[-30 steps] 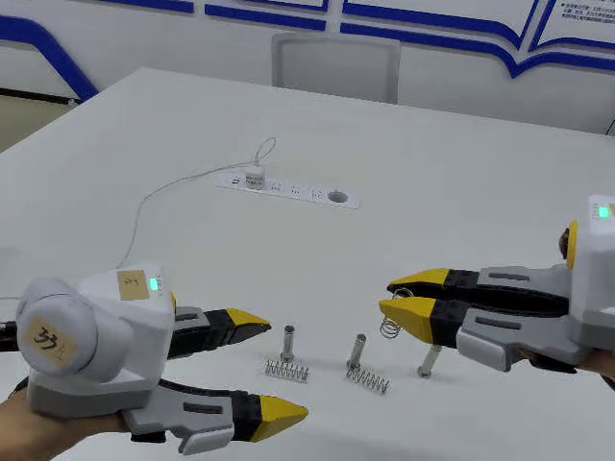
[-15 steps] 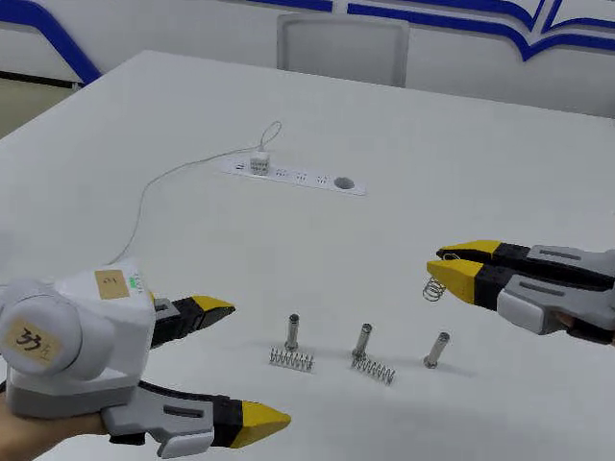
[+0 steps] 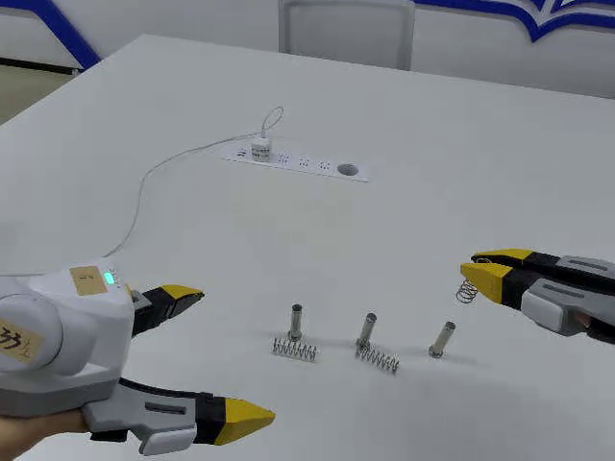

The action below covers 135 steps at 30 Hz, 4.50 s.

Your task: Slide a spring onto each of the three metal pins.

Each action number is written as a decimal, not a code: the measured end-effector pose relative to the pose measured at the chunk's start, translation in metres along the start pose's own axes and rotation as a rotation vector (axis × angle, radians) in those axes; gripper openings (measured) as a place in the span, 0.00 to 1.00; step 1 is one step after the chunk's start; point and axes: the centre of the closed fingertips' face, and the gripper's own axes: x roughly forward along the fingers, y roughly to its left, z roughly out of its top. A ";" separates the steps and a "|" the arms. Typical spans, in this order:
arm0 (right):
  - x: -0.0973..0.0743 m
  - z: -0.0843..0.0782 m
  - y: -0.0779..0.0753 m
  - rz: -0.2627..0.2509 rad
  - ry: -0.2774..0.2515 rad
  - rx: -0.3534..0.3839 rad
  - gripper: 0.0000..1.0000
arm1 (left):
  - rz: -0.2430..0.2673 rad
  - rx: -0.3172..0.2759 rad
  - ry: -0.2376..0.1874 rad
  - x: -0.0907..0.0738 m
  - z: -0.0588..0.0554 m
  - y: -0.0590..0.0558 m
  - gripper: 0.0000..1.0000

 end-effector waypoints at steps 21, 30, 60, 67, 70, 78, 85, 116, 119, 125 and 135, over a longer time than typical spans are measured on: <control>0.020 -0.043 -0.019 -0.063 0.049 0.081 0.11 | 0.061 -0.036 0.065 -0.004 -0.021 0.012 1.00; 0.026 -0.051 -0.024 -0.072 0.059 0.110 0.11 | 0.066 -0.046 0.072 -0.005 -0.023 0.014 1.00; 0.039 -0.074 -0.026 -0.087 0.093 0.074 0.11 | 0.074 -0.033 0.056 -0.003 -0.015 0.021 1.00; 0.041 -0.080 -0.028 -0.090 0.097 0.074 0.11 | 0.068 -0.029 0.058 -0.001 -0.016 0.018 1.00; 0.042 -0.085 -0.029 -0.092 0.110 0.074 0.11 | 0.067 -0.027 0.060 0.000 -0.016 0.019 1.00; 0.043 -0.092 -0.029 -0.092 0.124 0.080 0.12 | 0.067 -0.032 0.053 -0.001 -0.015 0.018 1.00; 0.045 -0.099 -0.028 -0.094 0.141 0.087 0.12 | 0.066 -0.031 0.063 -0.002 -0.017 0.017 1.00; 0.040 -0.105 -0.008 -0.073 0.172 0.086 0.21 | 0.054 -0.013 0.047 0.001 -0.006 0.007 1.00; 0.036 -0.097 -0.008 -0.086 0.162 0.080 0.22 | 0.050 -0.011 0.045 0.001 -0.005 0.005 1.00; 0.030 -0.078 -0.011 -0.123 0.131 0.009 0.22 | 0.047 -0.005 0.036 0.001 -0.004 0.006 1.00; 0.041 -0.058 0.021 -0.021 0.132 -0.118 0.22 | 0.046 -0.010 -0.006 0.002 0.004 0.009 1.00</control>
